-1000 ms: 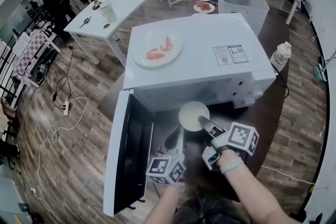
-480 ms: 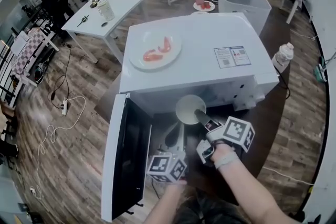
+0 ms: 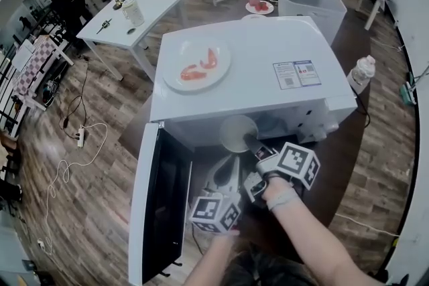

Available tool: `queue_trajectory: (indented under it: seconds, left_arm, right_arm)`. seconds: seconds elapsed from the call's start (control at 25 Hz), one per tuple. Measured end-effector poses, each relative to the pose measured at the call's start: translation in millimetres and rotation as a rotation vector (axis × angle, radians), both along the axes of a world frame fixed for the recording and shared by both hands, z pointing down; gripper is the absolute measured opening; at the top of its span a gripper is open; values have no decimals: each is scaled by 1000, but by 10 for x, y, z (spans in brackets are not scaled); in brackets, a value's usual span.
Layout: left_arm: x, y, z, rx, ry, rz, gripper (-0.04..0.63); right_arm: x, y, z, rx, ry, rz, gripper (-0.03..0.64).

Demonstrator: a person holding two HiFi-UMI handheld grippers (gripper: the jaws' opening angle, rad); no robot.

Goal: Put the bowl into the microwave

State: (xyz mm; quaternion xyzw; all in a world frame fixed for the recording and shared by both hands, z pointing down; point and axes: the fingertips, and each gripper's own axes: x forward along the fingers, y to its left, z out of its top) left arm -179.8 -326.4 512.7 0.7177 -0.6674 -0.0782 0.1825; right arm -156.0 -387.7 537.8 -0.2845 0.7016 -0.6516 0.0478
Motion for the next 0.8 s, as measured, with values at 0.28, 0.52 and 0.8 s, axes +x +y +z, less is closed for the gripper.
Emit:
queue_trajectory:
  seconds: [0.28,0.52,0.8]
  left_arm:
    - [-64,-63,-16,-2,24,-12,11]
    - [-101,-108,-63,1,27,-15,11]
    - [-128,-179,-62,-1,32,-16,11]
  right_arm:
    - [-56,-48,-41,18,-8,-42,144]
    - [-56,-21,-125,101,7,-121,185]
    - [-29,25,-137,216,72,-224,218]
